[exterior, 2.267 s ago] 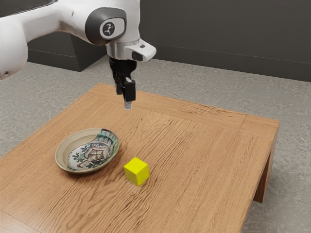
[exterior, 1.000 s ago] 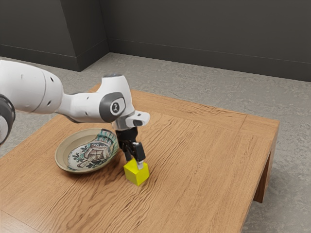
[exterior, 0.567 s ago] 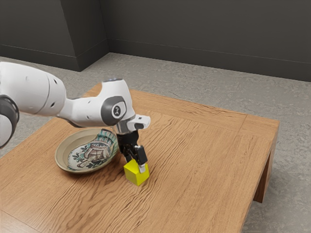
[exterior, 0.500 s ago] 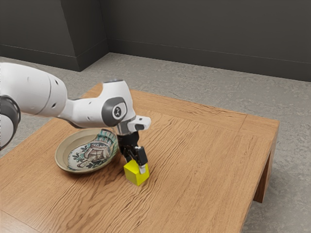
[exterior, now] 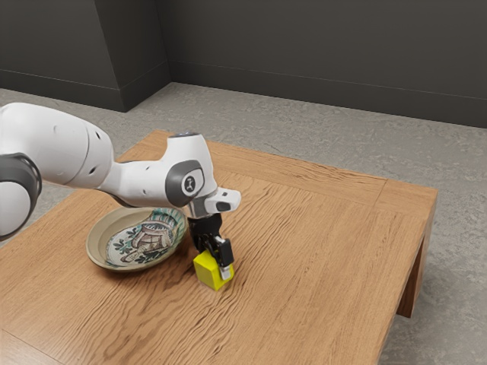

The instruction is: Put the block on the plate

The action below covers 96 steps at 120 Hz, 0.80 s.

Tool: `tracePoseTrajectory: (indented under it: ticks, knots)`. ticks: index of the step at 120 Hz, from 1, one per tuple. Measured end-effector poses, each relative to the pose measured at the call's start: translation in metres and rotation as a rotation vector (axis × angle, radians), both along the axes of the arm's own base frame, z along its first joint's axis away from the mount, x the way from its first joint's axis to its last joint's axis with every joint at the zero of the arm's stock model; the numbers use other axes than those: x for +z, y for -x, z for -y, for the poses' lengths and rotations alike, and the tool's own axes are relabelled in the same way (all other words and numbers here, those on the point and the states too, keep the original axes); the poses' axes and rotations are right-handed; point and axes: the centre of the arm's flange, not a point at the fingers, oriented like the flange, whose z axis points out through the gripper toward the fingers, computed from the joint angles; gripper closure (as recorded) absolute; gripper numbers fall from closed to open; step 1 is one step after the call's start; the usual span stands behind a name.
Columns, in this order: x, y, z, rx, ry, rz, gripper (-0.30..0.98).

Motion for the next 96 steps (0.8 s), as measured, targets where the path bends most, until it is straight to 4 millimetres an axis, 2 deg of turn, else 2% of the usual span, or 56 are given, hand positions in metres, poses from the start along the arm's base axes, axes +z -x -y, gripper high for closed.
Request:
tracePoseTrajectory:
  ticks: [13,25,39,59,77,96]
  knots:
    - [0.002,0.000,-0.001,0.001,-0.002,0.005,0.17]
    - [0.013,-0.001,-0.001,0.001,0.000,0.021,0.20]
    - [0.033,-0.002,-0.002,0.001,0.004,0.047,0.21]
    - [0.075,-0.001,-0.013,0.010,0.003,0.101,0.22]
    - [0.102,-0.002,-0.042,0.042,-0.021,0.134,0.21]
    - [0.111,-0.004,-0.094,0.120,-0.051,0.144,0.21]
